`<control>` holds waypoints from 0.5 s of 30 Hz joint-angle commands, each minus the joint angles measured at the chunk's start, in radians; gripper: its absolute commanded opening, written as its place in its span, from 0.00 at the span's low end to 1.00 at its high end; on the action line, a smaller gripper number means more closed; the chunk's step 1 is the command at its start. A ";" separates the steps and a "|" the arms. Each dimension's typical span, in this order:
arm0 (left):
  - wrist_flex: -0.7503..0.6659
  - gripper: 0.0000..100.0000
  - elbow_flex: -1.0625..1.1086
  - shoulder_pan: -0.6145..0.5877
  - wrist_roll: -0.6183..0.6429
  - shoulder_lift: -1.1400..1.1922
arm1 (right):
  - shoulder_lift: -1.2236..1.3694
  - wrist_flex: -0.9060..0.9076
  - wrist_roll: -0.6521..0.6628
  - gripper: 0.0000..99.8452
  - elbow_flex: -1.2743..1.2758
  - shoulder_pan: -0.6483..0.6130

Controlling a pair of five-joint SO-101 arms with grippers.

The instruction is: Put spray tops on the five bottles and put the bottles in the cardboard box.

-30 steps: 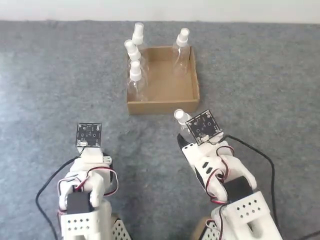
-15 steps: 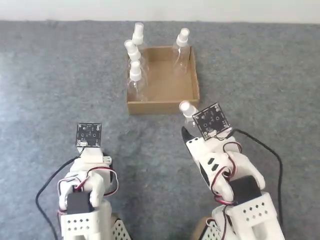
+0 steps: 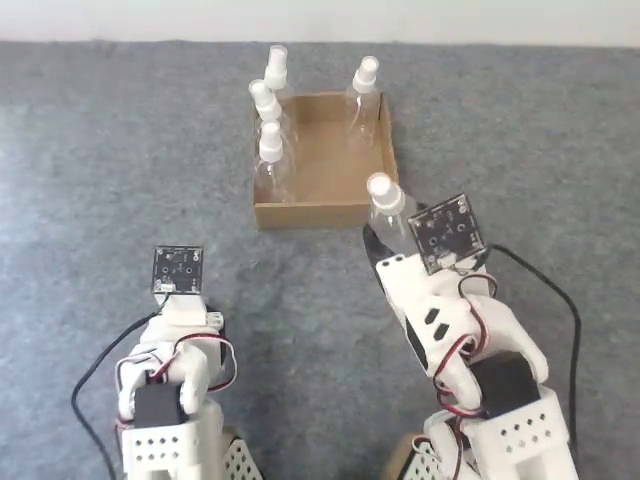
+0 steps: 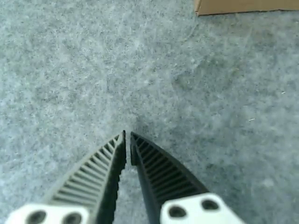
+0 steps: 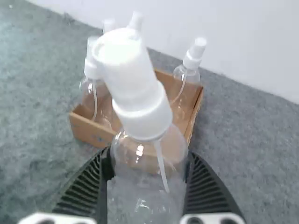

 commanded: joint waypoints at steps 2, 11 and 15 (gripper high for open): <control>0.003 0.01 -0.012 -0.003 -0.003 -0.015 | 0.177 -0.079 -0.012 0.04 -0.163 -0.036; 0.003 0.01 -0.012 -0.003 -0.003 -0.015 | 0.433 -0.358 -0.012 0.04 -0.198 -0.030; 0.003 0.01 -0.012 -0.003 -0.003 -0.015 | 0.495 -0.460 -0.012 0.04 -0.198 -0.030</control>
